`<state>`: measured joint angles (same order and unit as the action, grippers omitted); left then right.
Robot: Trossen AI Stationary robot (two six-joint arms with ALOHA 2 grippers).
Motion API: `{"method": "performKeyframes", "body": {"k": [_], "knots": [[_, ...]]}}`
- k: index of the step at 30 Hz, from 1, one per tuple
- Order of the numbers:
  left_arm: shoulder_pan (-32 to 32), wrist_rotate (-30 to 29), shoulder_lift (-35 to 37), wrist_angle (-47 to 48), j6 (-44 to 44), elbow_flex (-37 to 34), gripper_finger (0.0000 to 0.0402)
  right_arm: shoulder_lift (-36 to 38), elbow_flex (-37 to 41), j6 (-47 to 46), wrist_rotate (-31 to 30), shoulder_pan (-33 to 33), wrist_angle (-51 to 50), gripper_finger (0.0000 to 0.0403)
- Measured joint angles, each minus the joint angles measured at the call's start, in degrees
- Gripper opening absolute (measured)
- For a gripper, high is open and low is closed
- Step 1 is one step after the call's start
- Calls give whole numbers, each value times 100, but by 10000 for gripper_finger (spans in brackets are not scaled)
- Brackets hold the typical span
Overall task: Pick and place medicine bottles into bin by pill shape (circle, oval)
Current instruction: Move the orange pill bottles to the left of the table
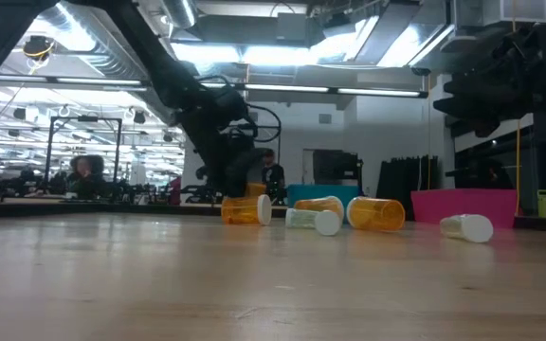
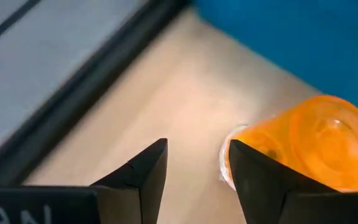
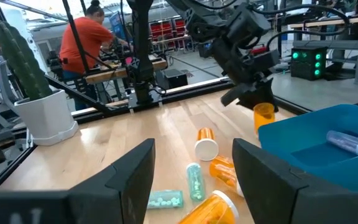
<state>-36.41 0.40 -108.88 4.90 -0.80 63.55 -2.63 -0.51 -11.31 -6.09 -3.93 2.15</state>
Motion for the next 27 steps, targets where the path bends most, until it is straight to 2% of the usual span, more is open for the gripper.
{"method": "performKeyframes", "body": {"k": [13, 20, 27], "knots": [[979, 128, 2, 6, 397, 0, 165, 0, 0, -44, 27, -2, -7, 217], [1458, 118, 2, -57, 155, 0, 165, 0, 0, -44, 32, -1, -9, 217], [1822, -283, 2, -371, -63, 0, 165, 0, 0, -44, 31, -1, -9, 217]]}}
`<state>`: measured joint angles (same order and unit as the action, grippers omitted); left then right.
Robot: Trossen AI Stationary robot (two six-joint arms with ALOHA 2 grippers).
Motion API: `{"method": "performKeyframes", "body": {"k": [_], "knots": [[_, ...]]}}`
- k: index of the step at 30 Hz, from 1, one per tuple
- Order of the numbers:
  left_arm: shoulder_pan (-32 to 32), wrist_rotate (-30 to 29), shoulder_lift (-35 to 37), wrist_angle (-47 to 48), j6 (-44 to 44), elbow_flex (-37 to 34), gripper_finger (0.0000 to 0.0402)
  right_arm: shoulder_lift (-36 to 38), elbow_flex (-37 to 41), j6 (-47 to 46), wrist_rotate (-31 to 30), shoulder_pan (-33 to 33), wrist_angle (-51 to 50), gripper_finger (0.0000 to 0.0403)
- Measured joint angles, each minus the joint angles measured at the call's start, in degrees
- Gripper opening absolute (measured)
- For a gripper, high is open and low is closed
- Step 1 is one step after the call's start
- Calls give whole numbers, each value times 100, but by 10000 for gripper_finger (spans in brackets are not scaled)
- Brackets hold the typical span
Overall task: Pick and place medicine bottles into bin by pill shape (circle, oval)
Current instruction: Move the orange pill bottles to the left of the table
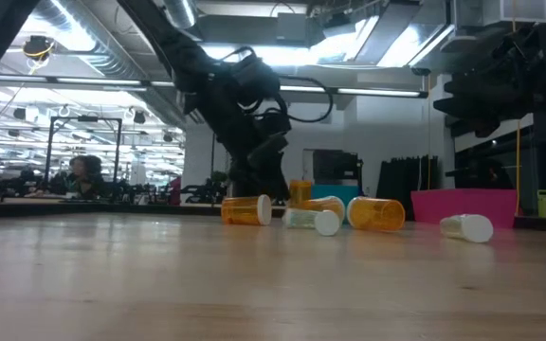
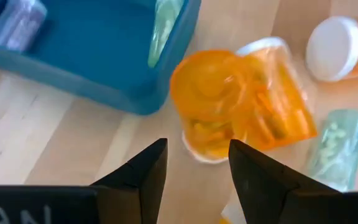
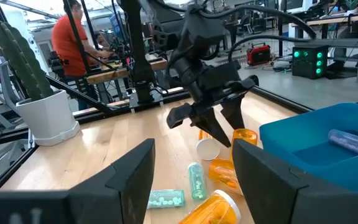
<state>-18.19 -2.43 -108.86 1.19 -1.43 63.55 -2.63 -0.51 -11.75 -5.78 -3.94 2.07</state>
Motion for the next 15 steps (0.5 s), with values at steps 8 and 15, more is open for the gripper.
{"method": "performKeyframes", "body": {"k": [8, 15], "knots": [[230, 8, -148, -460, -126, -4, 165, 0, 0, -9, 0, 0, 0, 217], [417, 55, -344, -1030, -293, -1, 165, -17, 0, -9, -4, 0, 1, 217]]}}
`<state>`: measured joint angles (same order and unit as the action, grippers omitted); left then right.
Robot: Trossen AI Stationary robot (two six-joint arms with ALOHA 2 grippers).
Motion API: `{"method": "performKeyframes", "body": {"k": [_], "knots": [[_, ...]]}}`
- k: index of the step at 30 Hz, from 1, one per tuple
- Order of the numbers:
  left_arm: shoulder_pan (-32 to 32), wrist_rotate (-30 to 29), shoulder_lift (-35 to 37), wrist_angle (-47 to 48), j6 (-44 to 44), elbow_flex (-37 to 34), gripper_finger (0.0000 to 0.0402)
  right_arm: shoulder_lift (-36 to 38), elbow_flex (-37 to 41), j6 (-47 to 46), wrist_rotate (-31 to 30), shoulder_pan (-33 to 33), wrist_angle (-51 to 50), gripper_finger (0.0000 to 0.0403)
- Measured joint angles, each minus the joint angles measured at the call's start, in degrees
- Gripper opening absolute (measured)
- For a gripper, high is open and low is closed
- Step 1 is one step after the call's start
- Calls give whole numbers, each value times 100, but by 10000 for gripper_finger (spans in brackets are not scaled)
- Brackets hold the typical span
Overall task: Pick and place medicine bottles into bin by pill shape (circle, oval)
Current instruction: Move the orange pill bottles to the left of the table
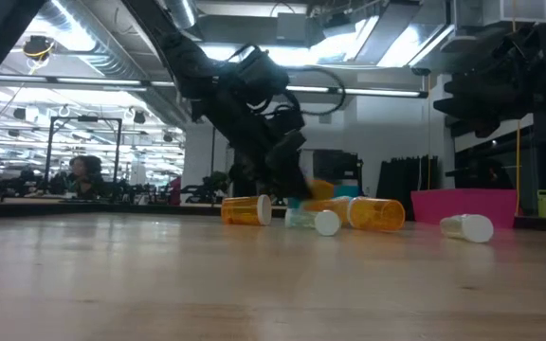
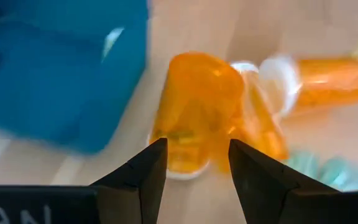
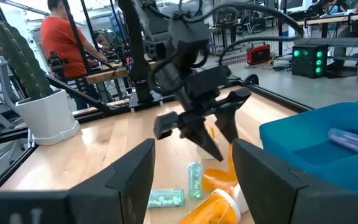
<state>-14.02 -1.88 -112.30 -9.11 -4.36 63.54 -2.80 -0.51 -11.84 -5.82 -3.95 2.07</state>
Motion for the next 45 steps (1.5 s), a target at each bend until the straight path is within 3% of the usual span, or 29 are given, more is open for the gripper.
{"method": "performKeyframes", "body": {"k": [9, 17, 20, 24, 27, 30, 34, 39, 45], "knots": [[250, 8, 3, -717, 0, -1, 165, -25, 0, 6, -9, 0, 9, 217], [506, -376, 323, -224, -271, 0, 165, -33, 0, -10, 161, 2, -22, 217], [585, -306, 353, -76, -296, 335, 165, -33, 0, 10, 183, 2, -22, 217], [694, -191, 319, 1144, 216, 1841, 165, -33, 0, 6, 184, 0, -20, 217], [671, -438, 121, 2571, 657, 3027, 165, -41, 0, -130, 189, 2, -22, 217], [540, -692, 36, 3690, 748, 3737, 165, -57, 0, -241, 196, 2, -30, 217], [311, -877, -12, 4438, 295, 3813, 165, -59, 0, -268, 199, 2, -30, 217], [-82, -715, -576, 4875, -272, 3690, 165, -59, 0, -276, 195, 2, -29, 217], [-40, -647, -1198, 5354, -431, 3690, 165, -64, 0, -274, 196, 2, -25, 217]]}}
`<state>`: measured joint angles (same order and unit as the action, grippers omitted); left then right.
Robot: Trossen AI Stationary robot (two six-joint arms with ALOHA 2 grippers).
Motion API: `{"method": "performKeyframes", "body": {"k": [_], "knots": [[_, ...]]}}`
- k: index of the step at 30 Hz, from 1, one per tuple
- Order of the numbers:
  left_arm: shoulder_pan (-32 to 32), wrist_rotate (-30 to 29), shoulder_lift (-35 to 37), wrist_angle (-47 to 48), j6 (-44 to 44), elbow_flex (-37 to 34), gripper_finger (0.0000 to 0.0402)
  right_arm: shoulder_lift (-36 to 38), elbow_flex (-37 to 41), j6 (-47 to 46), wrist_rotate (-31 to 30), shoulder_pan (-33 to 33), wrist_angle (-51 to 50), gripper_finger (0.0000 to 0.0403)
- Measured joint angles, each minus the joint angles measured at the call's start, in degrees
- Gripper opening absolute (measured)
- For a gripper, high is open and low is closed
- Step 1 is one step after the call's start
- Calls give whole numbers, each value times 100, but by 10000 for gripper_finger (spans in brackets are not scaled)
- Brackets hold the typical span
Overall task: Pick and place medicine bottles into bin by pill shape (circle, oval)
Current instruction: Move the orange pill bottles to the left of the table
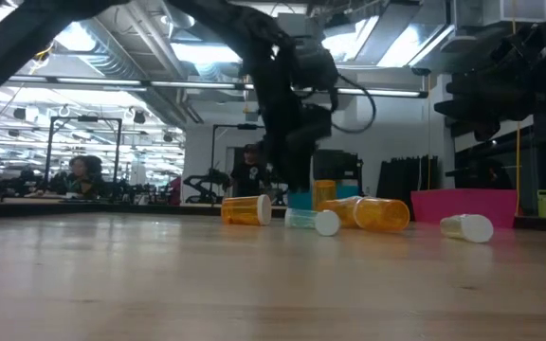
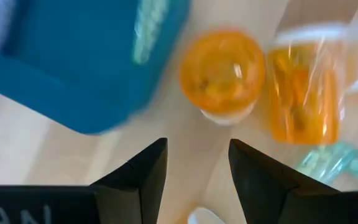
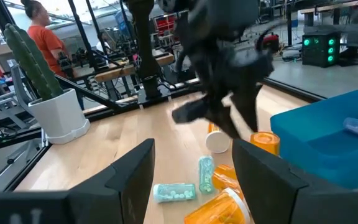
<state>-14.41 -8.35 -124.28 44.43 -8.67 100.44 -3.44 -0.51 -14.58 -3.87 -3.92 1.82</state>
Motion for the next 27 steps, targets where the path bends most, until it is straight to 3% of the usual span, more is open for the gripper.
{"method": "performKeyframes", "body": {"k": [9, 20, 23, 27], "knots": [[105, -214, -566, -1198, 313, 0, 164, -17, 0, 158, 14, 0, -2, 217], [404, 334, -856, -3445, 640, 2, 164, -17, 0, 176, 94, -1, -15, 217], [531, 252, -832, -3389, 722, 2, 164, -20, 0, 177, 95, -2, -15, 217], [699, -24, -532, -2418, 737, 0, 164, -20, 0, 165, 93, 0, -19, 217]]}}
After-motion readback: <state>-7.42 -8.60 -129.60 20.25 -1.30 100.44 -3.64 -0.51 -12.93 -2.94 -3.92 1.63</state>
